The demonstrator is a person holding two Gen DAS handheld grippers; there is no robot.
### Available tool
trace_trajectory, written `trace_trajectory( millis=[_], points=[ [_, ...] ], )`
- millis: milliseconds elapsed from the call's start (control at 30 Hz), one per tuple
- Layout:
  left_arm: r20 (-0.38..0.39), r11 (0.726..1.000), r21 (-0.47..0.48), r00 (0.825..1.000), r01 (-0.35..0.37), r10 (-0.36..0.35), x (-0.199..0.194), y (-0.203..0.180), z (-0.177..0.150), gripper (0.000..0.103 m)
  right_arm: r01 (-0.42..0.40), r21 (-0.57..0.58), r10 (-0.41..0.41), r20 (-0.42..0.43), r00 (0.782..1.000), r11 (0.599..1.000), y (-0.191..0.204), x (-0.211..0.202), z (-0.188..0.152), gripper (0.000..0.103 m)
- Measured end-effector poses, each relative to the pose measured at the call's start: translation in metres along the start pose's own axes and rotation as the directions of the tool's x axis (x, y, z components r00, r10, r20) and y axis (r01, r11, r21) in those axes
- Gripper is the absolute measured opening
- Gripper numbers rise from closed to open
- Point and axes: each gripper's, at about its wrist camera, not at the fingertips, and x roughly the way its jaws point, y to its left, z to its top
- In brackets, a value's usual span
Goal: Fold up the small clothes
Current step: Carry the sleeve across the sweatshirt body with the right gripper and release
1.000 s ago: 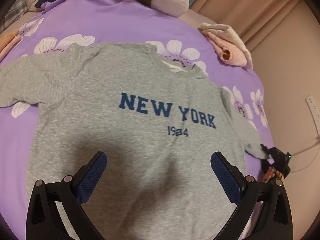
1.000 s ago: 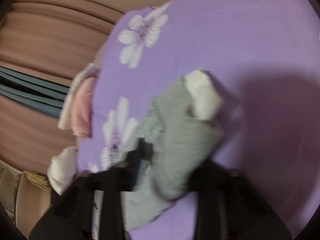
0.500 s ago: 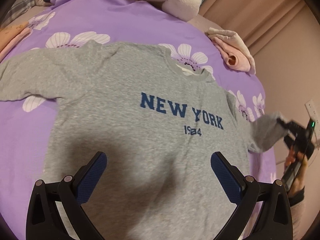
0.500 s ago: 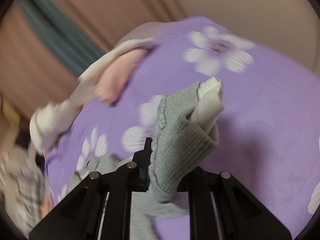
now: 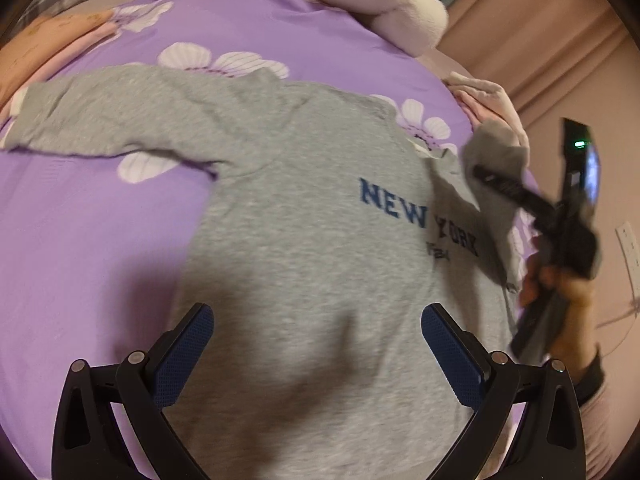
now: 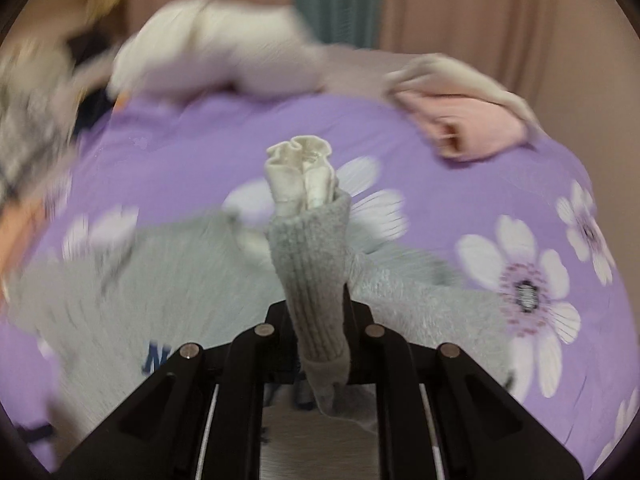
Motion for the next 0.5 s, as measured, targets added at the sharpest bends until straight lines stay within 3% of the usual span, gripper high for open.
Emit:
trace_trajectory(
  millis=[200,267,300,433,467,500],
  points=[
    [-0.007,1.0,-0.016,1.0,-0.014,0.014,0.002,0.011,-0.001,0.103,0.039,-0.233,-0.049,-0.037,0.998,0.972,0.059,0.025,-0.028,0.018],
    [-0.002,1.0,-0.024,1.0,-0.011,0.011,0.002,0.011,0.0,0.103,0.066,-0.326,-0.085,-0.044,0.995,0.943,0.071,0.029,-0.032,0.04],
    [0.001,0.999,-0.032,1.0,-0.004,0.004,0.002,0.012,0.001,0.103,0.073,-0.357,-0.093,-0.04,0.995,0.931,0.074,0.027,-0.032,0.059],
    [0.011,0.998,-0.056,1.0,0.026,-0.025,0.0,0.016,0.003,0.103,-0.024,-0.35,0.025,-0.004,1.0,0.936,0.062,-0.001,-0.025,0.064],
    [0.01,0.997,-0.067,0.999,0.036,-0.036,-0.001,0.017,0.004,0.103,-0.088,-0.322,0.091,-0.006,0.996,0.943,0.059,-0.012,-0.022,0.064],
    [0.009,0.995,-0.082,0.999,0.049,-0.048,-0.001,0.02,0.006,0.103,-0.206,-0.255,0.214,0.005,0.977,0.945,0.043,-0.03,-0.015,0.064]
  ],
)
